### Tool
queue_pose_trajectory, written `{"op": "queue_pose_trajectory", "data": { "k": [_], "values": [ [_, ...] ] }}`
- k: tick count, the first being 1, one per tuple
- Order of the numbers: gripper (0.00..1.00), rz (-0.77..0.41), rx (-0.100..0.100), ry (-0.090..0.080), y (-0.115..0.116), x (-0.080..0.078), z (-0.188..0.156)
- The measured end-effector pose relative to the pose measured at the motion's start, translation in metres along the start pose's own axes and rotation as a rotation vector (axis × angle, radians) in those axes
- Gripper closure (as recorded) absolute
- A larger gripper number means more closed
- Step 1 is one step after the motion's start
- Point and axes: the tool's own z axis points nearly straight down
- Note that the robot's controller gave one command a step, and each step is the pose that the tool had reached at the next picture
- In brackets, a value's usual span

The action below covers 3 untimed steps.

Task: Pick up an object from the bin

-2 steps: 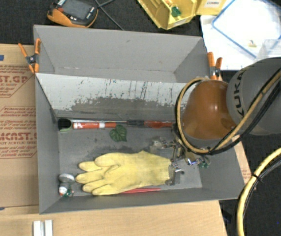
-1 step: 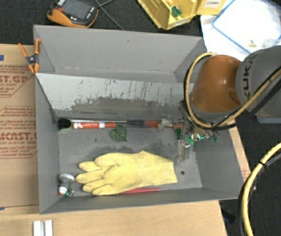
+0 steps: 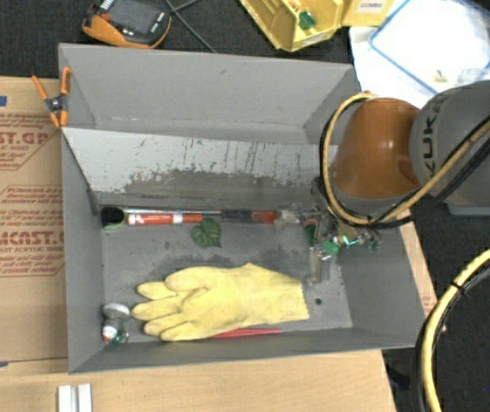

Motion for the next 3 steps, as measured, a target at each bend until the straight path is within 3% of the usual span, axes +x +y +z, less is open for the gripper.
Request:
{"op": "queue_pose_trajectory", "data": {
  "k": [1,2,3],
  "values": [
    [0.00,0.000,0.000,0.000,0.000,0.000,0.000],
    [0.00,0.283,0.000,0.000,0.064,-0.008,0.001],
    [0.00,0.445,-0.002,0.000,0.113,-0.016,0.001]
  ]
}}
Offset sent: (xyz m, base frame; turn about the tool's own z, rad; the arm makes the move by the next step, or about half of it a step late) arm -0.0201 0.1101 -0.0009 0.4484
